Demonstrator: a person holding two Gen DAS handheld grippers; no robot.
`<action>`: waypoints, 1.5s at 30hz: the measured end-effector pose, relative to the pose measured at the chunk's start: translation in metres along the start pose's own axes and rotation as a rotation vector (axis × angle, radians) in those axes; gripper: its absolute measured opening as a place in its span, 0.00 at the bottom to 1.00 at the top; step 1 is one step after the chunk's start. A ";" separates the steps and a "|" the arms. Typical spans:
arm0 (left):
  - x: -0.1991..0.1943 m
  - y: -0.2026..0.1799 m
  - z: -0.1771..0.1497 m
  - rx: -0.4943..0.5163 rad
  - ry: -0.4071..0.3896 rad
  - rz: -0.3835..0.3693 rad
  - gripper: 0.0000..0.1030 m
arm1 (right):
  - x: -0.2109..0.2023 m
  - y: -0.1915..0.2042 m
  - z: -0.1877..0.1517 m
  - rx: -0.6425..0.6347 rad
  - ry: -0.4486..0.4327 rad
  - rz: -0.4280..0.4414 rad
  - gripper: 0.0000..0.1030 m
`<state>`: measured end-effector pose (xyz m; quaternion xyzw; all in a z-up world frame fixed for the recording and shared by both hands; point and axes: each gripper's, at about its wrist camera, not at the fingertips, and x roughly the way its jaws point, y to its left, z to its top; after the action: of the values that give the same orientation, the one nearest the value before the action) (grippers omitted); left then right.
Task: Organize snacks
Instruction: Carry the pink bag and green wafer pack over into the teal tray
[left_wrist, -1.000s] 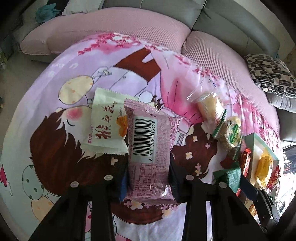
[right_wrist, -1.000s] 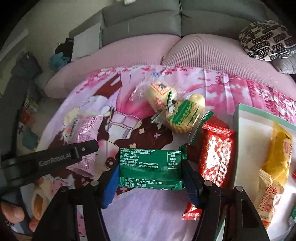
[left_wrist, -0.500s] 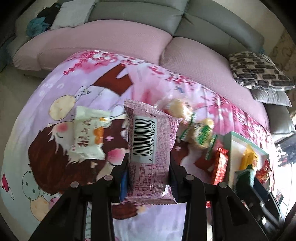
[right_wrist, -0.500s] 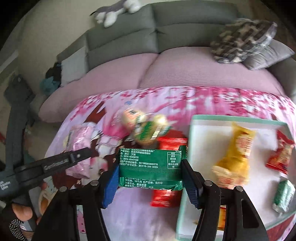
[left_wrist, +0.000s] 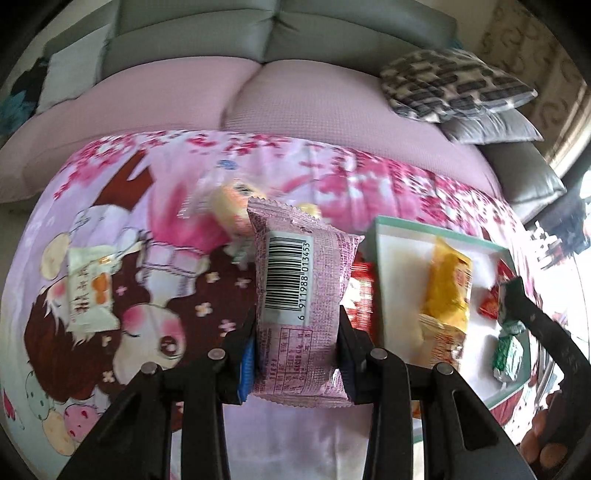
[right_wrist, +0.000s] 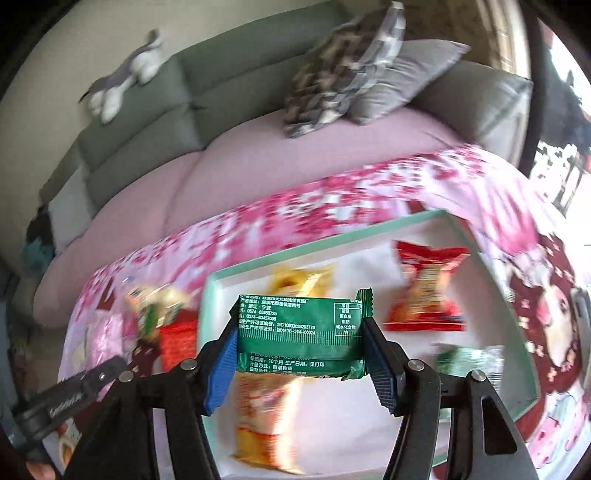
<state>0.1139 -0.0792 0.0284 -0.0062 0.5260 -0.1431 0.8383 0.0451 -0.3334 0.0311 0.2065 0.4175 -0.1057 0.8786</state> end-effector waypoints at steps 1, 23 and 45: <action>0.002 -0.005 0.000 0.010 0.004 -0.004 0.38 | 0.001 -0.009 0.001 0.018 0.000 -0.013 0.64; 0.079 -0.109 0.047 0.149 0.121 -0.119 0.38 | 0.046 -0.055 0.003 0.065 0.038 -0.075 0.64; 0.080 -0.112 0.050 0.116 0.083 -0.081 0.73 | 0.047 -0.049 0.002 0.036 0.042 -0.045 0.73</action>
<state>0.1644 -0.2128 -0.0014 0.0271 0.5504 -0.2072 0.8083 0.0585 -0.3785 -0.0177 0.2151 0.4383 -0.1287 0.8632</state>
